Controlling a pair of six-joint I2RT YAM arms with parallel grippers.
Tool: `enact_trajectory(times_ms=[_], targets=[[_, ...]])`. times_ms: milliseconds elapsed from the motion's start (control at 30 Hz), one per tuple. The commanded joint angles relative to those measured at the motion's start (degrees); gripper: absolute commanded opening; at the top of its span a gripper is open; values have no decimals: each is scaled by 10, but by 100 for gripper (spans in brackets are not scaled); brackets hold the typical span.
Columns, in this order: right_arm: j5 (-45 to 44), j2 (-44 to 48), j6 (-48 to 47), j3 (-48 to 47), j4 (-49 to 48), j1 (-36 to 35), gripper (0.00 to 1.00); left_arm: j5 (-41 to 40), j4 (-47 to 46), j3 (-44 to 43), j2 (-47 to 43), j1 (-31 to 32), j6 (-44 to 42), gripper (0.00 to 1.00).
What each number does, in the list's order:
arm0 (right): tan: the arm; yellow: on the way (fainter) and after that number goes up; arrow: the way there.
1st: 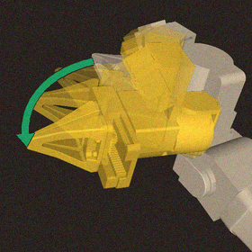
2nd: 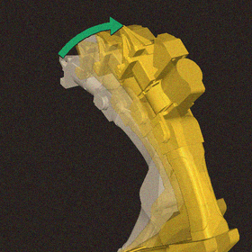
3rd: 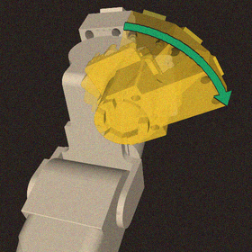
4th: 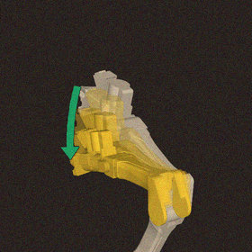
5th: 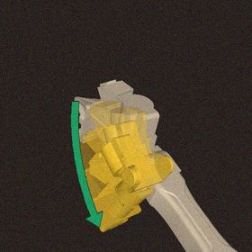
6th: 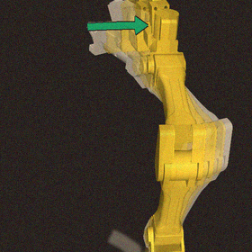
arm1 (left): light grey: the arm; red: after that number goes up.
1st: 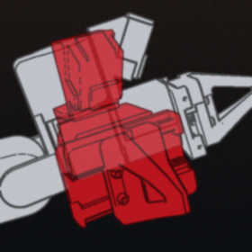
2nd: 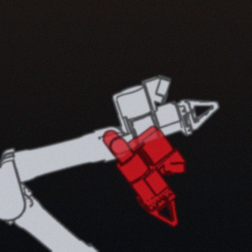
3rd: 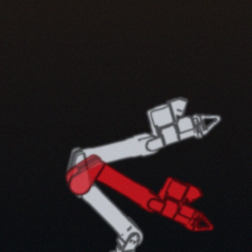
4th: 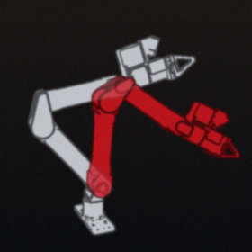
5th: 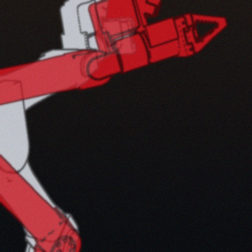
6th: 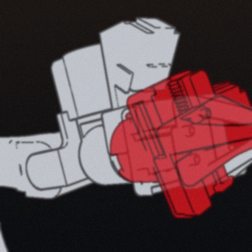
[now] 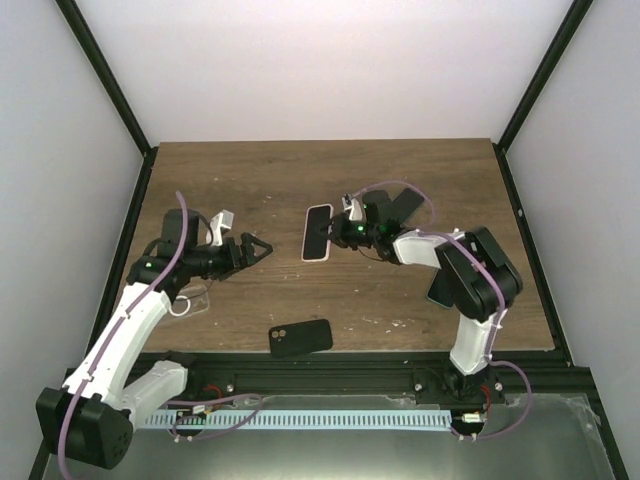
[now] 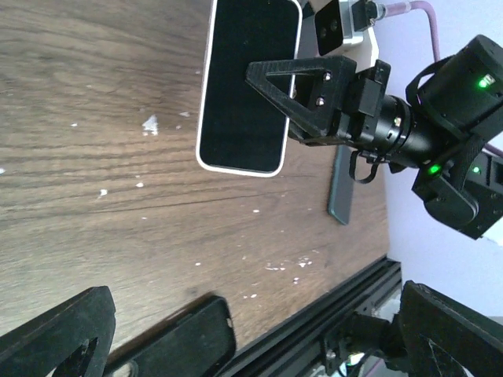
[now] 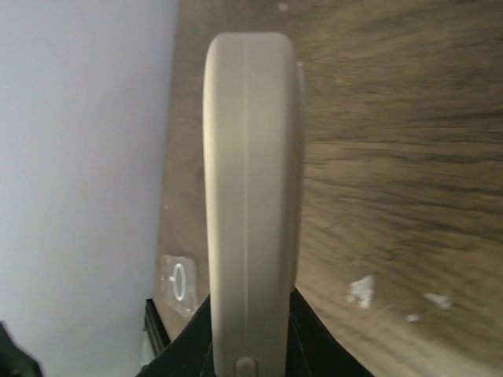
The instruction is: Put the phone into the phone case
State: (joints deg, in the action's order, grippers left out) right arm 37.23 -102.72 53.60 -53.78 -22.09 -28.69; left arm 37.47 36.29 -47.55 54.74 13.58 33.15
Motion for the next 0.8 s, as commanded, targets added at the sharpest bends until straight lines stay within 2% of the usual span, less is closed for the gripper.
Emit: enact_trajectory(times_ms=[0, 100, 300, 467, 600, 700, 767], targets=[[11, -59, -41, -67, 9, 13, 14, -41, 33, 10, 11, -10, -22, 100], [26, -104, -62, -115, 46, 14, 15, -39, 39, 16, 23, -24, -23, 100], [6, -143, -64, -133, 65, 14, 16, -37, 41, 18, 43, -35, -17, 100], [-8, -155, -72, -140, 86, 14, 24, -75, 45, 29, 50, -42, 7, 100], [-14, -153, -82, -142, 108, 17, 34, -128, 51, 35, 37, -44, 35, 100], [-27, -138, -92, -138, 128, 19, 51, -158, 54, 37, 23, -45, 49, 100], [-37, -126, -101, -135, 144, 22, 58, -172, 58, 37, 16, -45, 56, 100]])
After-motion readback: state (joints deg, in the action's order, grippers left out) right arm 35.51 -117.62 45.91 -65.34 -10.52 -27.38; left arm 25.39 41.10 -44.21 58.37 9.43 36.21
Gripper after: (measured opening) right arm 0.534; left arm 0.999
